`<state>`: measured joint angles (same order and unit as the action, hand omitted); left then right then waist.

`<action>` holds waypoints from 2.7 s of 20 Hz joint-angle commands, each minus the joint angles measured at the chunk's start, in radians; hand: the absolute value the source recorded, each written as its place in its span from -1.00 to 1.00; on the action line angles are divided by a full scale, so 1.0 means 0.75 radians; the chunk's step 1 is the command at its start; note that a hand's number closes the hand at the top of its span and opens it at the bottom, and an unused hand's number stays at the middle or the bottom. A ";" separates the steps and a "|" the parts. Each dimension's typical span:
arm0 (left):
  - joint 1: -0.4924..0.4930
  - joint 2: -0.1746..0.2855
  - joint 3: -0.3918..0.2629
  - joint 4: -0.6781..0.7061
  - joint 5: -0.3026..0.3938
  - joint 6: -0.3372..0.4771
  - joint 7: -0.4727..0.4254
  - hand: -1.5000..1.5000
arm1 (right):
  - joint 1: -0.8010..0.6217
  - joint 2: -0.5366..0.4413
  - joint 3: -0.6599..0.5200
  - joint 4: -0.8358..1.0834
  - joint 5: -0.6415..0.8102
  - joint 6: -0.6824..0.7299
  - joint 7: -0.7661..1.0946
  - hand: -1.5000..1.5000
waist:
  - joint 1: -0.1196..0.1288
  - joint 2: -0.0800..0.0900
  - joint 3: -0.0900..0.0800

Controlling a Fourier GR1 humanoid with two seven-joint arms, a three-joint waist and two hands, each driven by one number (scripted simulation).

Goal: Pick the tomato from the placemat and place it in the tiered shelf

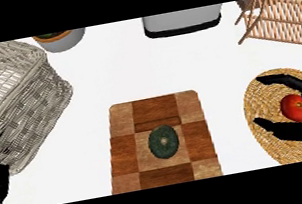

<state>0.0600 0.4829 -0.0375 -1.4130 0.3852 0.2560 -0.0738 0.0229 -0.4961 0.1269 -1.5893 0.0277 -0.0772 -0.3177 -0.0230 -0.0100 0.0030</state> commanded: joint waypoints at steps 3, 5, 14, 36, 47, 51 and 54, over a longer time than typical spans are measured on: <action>0.019 0.043 -0.090 -0.008 -0.045 -0.079 0.089 0.00 | 0.226 -0.128 -0.027 -0.240 0.180 -0.102 0.102 -1.00 | -0.021 0.004 -0.006; 0.039 0.082 -0.057 -0.002 -0.007 -0.125 0.084 0.00 | 0.213 -0.200 -0.043 -0.266 0.336 -0.175 0.189 -1.00 | -0.020 0.004 -0.009; -0.008 0.109 -0.057 -0.032 0.006 -0.127 0.137 0.00 | 0.264 -0.566 0.015 -0.443 0.628 0.146 0.632 -1.00 | 0.008 0.015 -0.010; -0.021 0.075 -0.060 -0.012 -0.044 -0.144 0.132 0.00 | -0.051 -0.483 0.227 -0.181 0.991 0.494 0.833 -1.00 | 0.041 0.016 -0.004; -0.062 0.035 -0.081 0.037 -0.078 -0.147 0.088 0.00 | -0.144 -0.374 0.228 0.155 1.103 0.308 0.605 -1.00 | 0.035 0.019 -0.003; -0.087 0.082 -0.039 0.034 -0.049 -0.177 0.144 0.00 | -0.190 -0.334 0.249 0.241 1.146 0.311 0.571 -1.00 | 0.036 0.019 -0.003; -0.054 0.037 -0.069 0.032 -0.069 -0.150 0.131 0.00 | -0.139 -0.343 0.213 0.338 1.143 0.250 0.500 -1.00 | 0.027 0.018 -0.003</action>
<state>0.0492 0.5152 0.0098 -1.3932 0.3822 0.2227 0.0085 -0.0950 -0.7643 0.2920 -1.4209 0.8683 0.1504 0.1095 0.0120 -0.0032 0.0024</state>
